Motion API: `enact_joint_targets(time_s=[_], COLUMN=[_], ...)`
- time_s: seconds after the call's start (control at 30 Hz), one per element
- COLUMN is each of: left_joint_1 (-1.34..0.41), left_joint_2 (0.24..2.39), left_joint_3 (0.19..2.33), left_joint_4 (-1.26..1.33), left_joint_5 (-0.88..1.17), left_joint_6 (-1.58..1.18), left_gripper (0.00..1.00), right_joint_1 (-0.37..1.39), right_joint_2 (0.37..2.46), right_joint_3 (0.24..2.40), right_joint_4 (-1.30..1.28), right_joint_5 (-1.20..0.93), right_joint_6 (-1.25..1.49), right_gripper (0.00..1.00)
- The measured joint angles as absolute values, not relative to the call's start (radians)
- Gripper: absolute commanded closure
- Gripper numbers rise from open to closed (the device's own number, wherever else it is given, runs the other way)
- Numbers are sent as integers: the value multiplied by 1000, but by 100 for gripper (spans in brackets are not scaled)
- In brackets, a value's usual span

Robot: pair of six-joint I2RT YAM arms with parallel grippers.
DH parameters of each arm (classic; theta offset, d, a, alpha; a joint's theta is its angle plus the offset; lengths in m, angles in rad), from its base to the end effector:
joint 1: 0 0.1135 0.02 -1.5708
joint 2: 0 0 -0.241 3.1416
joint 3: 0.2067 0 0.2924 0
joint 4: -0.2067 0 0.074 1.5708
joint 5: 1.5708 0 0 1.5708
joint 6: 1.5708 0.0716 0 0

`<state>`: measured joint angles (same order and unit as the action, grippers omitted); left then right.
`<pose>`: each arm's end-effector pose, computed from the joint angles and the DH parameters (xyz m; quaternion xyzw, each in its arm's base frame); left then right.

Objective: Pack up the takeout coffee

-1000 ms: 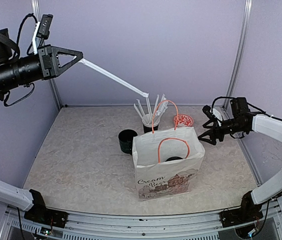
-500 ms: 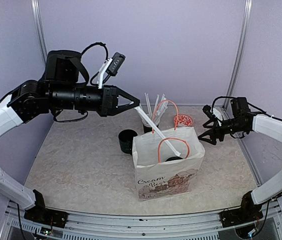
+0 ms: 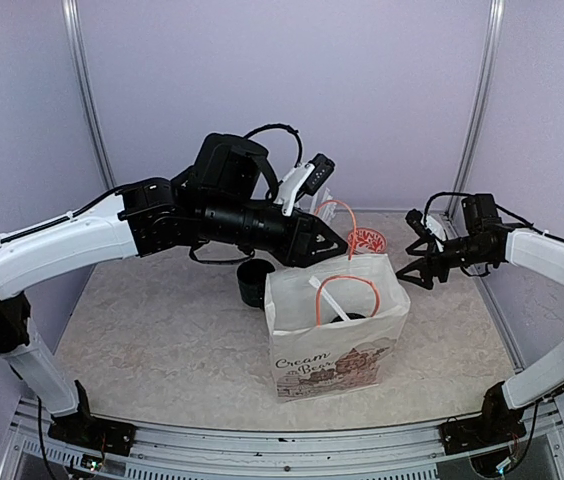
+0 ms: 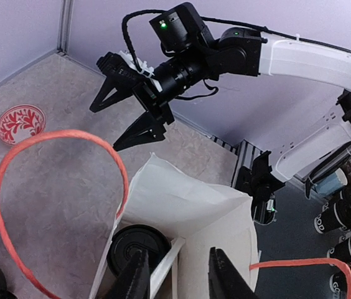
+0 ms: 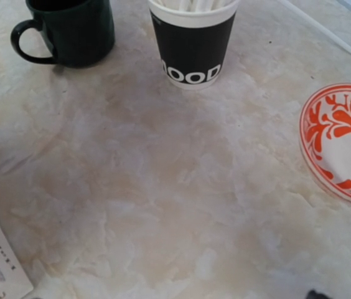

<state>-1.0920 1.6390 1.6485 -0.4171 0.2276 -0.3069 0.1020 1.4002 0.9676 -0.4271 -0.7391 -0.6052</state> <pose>0.1948 -0.4104 0.3597 0.3752 0.7432 -0.4240 0.3566 0.3402 0.0833 0.1893 -0.4207 0.7765 0.2471 0.3987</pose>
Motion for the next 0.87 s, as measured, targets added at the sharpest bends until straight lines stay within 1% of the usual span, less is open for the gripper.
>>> enact_joint_targets(time_s=[0.1,0.2,0.3,0.33,0.4,0.47,0.57,0.63,0.73,0.77,0.8,0.87], left_joint_1=[-1096,-1097,-1089,-1082,-1055,-1007,-885,-803,-713,-688,-664,-628], left_joint_2=[1665,1659,1629,1615,1578,1539,1472,1424,1357,1343,1335,1332], left_joint_3=[1689,1710,1713,1715,1716,1716,1708,1673,1575,1544,1518,1477], left_joint_4=[-445,-477,-514,-527,-554,-570,-565,-537,-476,-460,-443,-406], left_joint_5=[211,175,115,88,39,-5,-67,-120,-213,-239,-255,-281], left_joint_6=[-281,-253,-216,-207,-185,-172,-156,-144,-113,-104,-97,-85], left_gripper=[55,44,34,32,29,28,26,20,14,4,1,1], right_joint_1=[102,102,102,102,102,99,91,89,88,88,88,88], right_joint_2=[1400,1396,1379,1368,1339,1310,1271,1255,1238,1233,1227,1215], right_joint_3=[968,973,1004,1019,1053,1093,1161,1197,1219,1219,1218,1209], right_joint_4=[-428,-437,-455,-458,-459,-457,-440,-412,-360,-349,-339,-318], right_joint_5=[-739,-738,-727,-717,-693,-664,-612,-551,-435,-403,-371,-322], right_joint_6=[-605,-602,-583,-574,-547,-517,-453,-385,-274,-248,-224,-191], right_gripper=[10,9,4,1,1,1,1,1,1,1,1,1])
